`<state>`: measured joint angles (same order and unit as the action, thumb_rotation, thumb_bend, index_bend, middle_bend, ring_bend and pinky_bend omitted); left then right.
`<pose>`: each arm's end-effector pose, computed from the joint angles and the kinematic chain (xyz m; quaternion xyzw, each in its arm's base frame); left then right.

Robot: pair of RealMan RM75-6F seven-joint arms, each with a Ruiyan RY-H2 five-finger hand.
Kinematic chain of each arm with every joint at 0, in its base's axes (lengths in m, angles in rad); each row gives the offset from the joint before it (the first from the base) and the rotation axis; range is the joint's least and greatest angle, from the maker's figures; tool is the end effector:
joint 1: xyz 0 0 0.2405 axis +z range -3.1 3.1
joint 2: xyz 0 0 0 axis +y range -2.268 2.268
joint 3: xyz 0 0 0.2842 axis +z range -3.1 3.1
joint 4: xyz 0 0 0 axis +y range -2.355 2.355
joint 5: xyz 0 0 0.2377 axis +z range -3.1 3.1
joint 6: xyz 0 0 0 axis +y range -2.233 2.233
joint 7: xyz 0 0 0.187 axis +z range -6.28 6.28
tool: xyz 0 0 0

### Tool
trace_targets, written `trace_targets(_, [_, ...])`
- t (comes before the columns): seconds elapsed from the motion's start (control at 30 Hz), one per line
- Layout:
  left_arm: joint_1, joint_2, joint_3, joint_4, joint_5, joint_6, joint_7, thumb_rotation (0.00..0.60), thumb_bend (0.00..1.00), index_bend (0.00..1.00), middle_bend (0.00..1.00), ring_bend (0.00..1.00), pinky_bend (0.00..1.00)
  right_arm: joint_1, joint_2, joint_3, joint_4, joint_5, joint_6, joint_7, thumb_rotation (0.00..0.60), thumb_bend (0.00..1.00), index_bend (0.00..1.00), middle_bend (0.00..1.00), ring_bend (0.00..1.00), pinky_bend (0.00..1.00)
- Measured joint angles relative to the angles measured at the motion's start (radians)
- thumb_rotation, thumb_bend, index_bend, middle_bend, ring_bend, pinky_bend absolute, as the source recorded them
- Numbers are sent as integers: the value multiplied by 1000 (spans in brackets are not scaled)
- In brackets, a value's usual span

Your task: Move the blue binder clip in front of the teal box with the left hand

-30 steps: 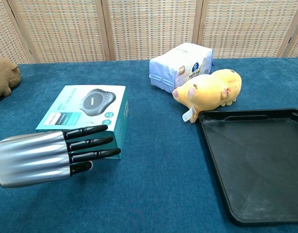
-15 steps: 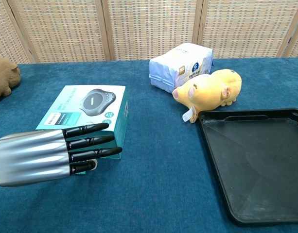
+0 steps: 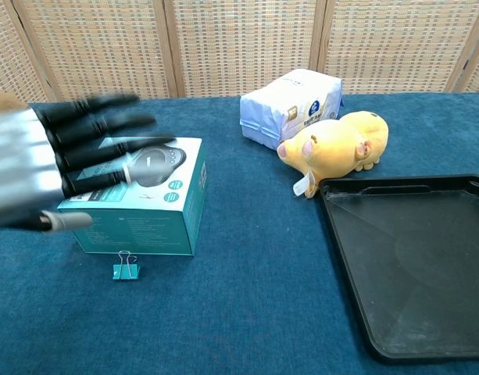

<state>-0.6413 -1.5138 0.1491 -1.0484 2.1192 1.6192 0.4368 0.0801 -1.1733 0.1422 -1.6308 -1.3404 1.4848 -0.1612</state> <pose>-0.1910 0.2935 -0.0089 -0.8067 0.1830 -0.4504 0.3360 -0.3568 -0.2451 0.1512 0.5427 -0.3801 0.3584 0.6577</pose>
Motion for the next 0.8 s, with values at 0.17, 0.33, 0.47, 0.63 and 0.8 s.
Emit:
trace_targets(0.17, [50,87,-55,-146,-203,0,-122,600,134,0,0,0,0,-3,7,-4,-11,-9,5,6,600,0,84,0,0,0])
trace_targets(0.33, [109,156,-97,-270,-428,-45,-238,600,112,0,0,0,0,-5,16,-4,-25,-15,6,15,600,0,85,0,0,0])
trace_targets(0.47, [184,226,-124,-388,-615,-97,-326,600,99,0,0,0,0,-7,23,-8,-33,-22,8,23,600,0,85,0,0,0])
trace_targets(0.63, [280,288,-144,-486,-766,-131,-403,600,96,0,0,0,0,-9,34,-15,-40,-28,1,26,600,0,90,0,0,0])
trace_targets(0.8, [372,340,-140,-544,-806,-104,-451,600,95,0,0,0,0,-11,55,-16,-57,-21,-5,28,600,0,90,0,0,0])
